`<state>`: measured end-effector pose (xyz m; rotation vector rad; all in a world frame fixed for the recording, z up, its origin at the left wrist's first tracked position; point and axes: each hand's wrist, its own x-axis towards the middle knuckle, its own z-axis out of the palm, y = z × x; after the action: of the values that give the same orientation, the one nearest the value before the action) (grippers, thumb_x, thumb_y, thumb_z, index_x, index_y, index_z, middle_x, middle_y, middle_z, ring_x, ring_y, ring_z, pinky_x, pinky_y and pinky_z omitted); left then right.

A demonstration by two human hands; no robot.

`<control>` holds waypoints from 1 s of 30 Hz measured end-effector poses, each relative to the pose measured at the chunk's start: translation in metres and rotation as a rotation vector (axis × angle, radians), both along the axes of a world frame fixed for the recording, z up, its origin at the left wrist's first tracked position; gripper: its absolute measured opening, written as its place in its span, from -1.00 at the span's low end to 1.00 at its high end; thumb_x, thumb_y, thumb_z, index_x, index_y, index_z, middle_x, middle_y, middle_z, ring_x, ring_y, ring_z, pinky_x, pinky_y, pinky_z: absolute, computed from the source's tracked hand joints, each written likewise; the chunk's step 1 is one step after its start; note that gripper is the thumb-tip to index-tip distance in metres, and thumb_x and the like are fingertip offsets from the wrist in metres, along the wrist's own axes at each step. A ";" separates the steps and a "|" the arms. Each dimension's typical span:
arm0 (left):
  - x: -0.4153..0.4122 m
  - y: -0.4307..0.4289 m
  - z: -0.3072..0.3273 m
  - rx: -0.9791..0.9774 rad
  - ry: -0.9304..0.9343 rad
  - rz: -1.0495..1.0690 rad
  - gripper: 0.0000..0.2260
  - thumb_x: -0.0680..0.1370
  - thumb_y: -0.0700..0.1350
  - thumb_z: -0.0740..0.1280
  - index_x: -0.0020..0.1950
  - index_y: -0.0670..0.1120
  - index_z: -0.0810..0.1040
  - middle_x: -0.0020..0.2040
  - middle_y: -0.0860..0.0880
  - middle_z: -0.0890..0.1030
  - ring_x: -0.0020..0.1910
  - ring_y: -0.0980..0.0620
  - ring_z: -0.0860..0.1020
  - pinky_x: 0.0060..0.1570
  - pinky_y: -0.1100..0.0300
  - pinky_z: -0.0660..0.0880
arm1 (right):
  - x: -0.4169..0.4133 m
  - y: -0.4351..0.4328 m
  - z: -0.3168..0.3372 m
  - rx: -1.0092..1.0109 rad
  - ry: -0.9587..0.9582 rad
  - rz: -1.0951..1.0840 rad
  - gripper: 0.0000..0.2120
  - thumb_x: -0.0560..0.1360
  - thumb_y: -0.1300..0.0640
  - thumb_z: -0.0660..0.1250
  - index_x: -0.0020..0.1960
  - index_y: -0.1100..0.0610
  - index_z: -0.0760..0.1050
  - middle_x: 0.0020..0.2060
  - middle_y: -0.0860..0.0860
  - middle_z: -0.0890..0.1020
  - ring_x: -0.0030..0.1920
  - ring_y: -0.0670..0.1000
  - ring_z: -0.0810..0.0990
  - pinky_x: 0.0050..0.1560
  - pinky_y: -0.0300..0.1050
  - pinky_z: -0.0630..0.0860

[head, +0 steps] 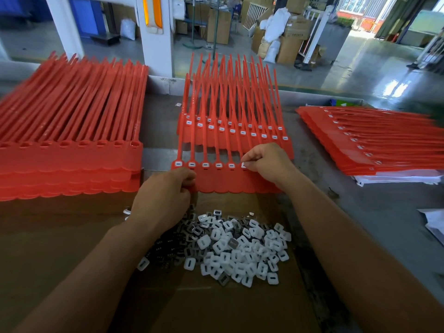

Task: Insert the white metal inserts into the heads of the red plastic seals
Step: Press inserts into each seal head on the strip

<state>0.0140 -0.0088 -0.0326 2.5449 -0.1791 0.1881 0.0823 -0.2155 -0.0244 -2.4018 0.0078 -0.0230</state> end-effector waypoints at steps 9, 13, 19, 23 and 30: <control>-0.001 0.000 -0.001 -0.002 -0.003 0.002 -0.63 0.48 -0.30 0.21 0.24 -0.02 0.51 0.15 0.04 0.59 0.10 0.06 0.52 0.01 0.31 0.32 | 0.005 0.002 -0.003 0.033 0.000 -0.043 -0.88 0.39 0.28 0.44 -0.10 0.14 0.65 -0.07 0.03 0.66 -0.06 -0.09 0.52 0.07 -0.19 0.45; -0.001 0.000 -0.001 0.003 -0.004 0.007 -0.63 0.49 -0.30 0.21 0.25 -0.02 0.51 0.16 0.02 0.59 0.10 0.05 0.52 0.01 0.30 0.31 | 0.010 0.004 0.005 0.048 0.069 -0.077 -0.83 0.32 0.31 0.47 -0.27 0.05 0.61 -0.09 0.01 0.67 -0.07 -0.10 0.51 0.06 -0.21 0.42; -0.001 0.001 -0.002 -0.008 0.002 0.003 -0.62 0.48 -0.31 0.20 0.24 -0.03 0.51 0.15 0.03 0.59 0.11 0.05 0.52 0.02 0.30 0.32 | 0.019 0.005 0.014 0.034 0.203 -0.103 -0.85 0.31 0.34 0.43 -0.28 0.10 0.59 -0.05 0.11 0.67 -0.06 0.04 0.61 0.13 -0.02 0.53; -0.002 0.001 -0.001 -0.023 0.017 0.006 -0.63 0.47 -0.32 0.21 0.21 -0.03 0.53 0.13 0.03 0.60 0.09 0.04 0.52 0.02 0.27 0.35 | 0.020 0.005 0.012 0.063 0.218 -0.136 -0.88 0.32 0.33 0.39 -0.20 0.15 0.59 -0.01 0.17 0.64 0.09 0.14 0.59 0.14 0.00 0.53; -0.002 0.001 0.000 -0.021 0.003 0.001 -0.65 0.46 -0.32 0.22 0.18 -0.04 0.54 0.11 0.02 0.61 0.08 0.02 0.53 0.07 0.20 0.40 | 0.010 0.002 0.005 0.015 0.112 -0.078 -0.78 0.34 0.25 0.48 -0.34 -0.03 0.54 -0.20 -0.07 0.62 0.02 0.00 0.58 0.14 -0.02 0.52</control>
<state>0.0124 -0.0080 -0.0323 2.5243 -0.1739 0.1861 0.0922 -0.2135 -0.0191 -2.3834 0.1539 0.0750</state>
